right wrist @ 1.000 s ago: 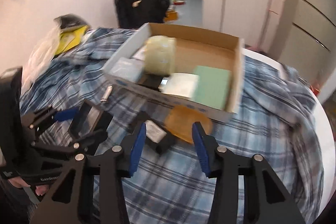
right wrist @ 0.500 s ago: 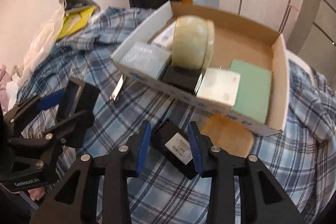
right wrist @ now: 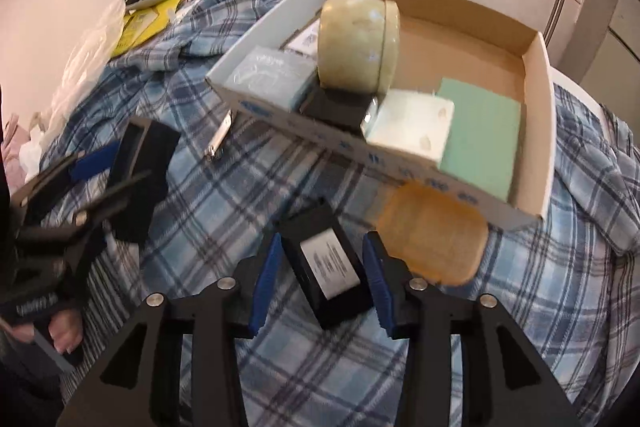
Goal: Organize rigid objects
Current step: 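Lift the black frame with the left gripper while the right grasps the black labelled box, then lower the black labelled box into the cardboard box and open the right gripper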
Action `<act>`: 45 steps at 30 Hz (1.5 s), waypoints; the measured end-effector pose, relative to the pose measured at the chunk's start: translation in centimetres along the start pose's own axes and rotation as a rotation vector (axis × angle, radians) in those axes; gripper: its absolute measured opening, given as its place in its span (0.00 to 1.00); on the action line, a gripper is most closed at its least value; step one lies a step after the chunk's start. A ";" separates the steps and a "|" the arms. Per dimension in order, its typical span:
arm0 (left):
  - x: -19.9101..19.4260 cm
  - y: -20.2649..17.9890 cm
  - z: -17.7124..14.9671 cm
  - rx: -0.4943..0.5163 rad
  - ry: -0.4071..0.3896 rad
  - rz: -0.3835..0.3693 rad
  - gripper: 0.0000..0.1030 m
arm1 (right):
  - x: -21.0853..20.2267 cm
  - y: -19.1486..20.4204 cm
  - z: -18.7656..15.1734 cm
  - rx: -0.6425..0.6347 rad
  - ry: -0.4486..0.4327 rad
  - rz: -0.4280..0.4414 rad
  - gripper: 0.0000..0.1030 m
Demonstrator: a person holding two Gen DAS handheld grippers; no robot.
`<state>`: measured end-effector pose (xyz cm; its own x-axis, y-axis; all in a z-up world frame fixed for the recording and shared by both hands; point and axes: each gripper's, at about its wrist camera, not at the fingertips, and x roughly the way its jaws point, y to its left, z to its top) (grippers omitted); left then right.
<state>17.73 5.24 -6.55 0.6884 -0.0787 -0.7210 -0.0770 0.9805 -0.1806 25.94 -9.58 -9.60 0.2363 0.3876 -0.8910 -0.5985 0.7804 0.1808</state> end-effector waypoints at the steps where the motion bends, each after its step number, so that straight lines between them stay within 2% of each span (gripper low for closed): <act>1: -0.1 -0.1 0.0 0.002 -0.002 0.001 0.72 | -0.1 -0.1 -0.3 0.004 0.004 0.001 0.40; 6: -0.3 -0.1 -0.1 0.007 -0.012 0.002 0.72 | -0.5 0.6 -1.7 -0.018 0.027 -0.020 0.40; 10: -0.3 -0.1 -0.1 0.002 -0.014 0.017 0.72 | -0.9 2.0 -1.9 -0.061 -0.003 -0.150 0.40; 12: -0.3 0.1 0.0 -0.003 -0.009 0.013 0.72 | -0.9 2.4 -1.4 -0.072 -0.020 -0.168 0.40; 16: -0.4 0.2 -0.1 -0.006 -0.010 0.009 0.72 | 0.0 2.4 -0.7 -0.050 -0.001 -0.169 0.40; 20: -0.3 0.0 -0.1 0.002 -0.006 0.003 0.72 | 0.8 2.4 -1.1 -0.062 0.020 -0.183 0.34; 26: -0.2 0.0 0.0 0.006 -0.004 0.001 0.72 | 0.0 1.7 -2.4 -0.021 0.012 -0.182 0.32; 31: -0.2 -0.2 -0.1 0.017 -0.004 0.002 0.72 | -0.7 1.6 -3.6 -0.037 0.009 -0.173 0.32; 36: -0.2 -0.3 -0.1 0.023 -0.004 0.000 0.72 | -0.5 1.3 -3.9 -0.013 -0.011 -0.174 0.32; 41: -0.3 0.0 0.0 0.012 -0.009 0.005 0.72 | -0.8 2.1 -4.2 -0.039 -0.047 -0.252 0.32; 45: -0.4 0.2 0.1 0.020 -0.006 0.002 0.72 | -2.9 1.0 -3.9 0.020 -0.082 -0.208 0.32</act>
<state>17.50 5.45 -6.25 0.6927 -0.0754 -0.7173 -0.0643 0.9841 -0.1655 21.71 -11.82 -8.45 0.4153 0.2549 -0.8732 -0.5149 0.8573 0.0054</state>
